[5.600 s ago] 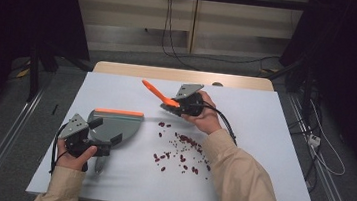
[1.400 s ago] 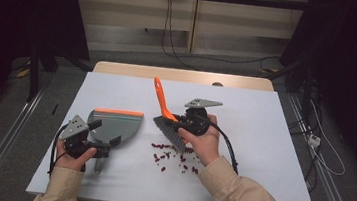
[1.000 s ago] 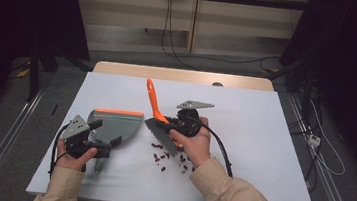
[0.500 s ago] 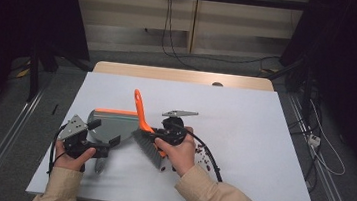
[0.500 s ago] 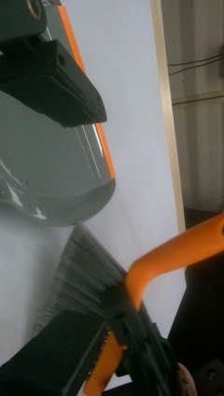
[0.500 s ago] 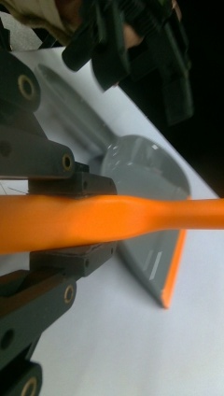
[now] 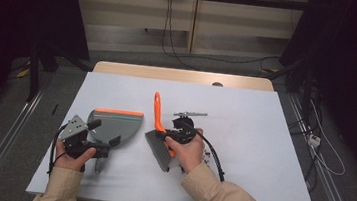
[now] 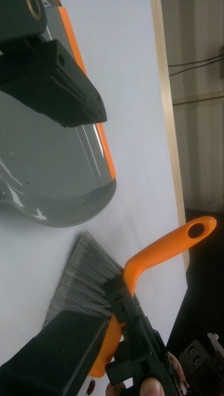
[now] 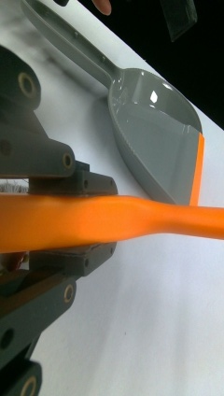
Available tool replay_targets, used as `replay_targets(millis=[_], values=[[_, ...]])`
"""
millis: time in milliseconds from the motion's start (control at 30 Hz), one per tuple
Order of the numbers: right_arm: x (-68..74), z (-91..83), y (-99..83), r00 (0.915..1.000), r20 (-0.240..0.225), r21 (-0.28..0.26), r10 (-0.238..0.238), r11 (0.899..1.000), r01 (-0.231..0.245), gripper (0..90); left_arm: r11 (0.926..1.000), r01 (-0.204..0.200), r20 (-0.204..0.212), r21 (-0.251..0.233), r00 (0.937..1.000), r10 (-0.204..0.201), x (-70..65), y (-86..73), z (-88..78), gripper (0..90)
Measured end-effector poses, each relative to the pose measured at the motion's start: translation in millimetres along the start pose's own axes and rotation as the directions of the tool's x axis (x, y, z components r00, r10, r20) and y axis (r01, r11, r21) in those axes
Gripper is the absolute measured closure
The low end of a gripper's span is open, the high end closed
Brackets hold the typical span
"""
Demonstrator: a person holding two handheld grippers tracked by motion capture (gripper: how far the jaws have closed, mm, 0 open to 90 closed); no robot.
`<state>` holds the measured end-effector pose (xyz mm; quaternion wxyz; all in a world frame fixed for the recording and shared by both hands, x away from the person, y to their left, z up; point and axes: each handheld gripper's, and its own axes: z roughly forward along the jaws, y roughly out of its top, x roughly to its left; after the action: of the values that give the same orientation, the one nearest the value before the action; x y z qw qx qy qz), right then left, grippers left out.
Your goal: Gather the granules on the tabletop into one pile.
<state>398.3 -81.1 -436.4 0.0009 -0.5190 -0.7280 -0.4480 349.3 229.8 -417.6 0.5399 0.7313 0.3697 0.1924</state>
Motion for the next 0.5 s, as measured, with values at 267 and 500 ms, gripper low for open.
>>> replay_targets(millis=[267,500], values=[[-10.5,-9.3,2.3,0.9992,0.037,0.003,0.014,1.0,-0.014,70.8,1.0,0.0,0.0,-0.002,1.0,0.0,0.0,0.2,0.0,3.7],[-21.6,-19.2,0.0,0.9975,0.056,-0.009,0.043,0.999,-0.043,70.8,1.0,-0.003,0.004,0.003,1.0,0.003,-0.8,0.2,1.6,3.7]])
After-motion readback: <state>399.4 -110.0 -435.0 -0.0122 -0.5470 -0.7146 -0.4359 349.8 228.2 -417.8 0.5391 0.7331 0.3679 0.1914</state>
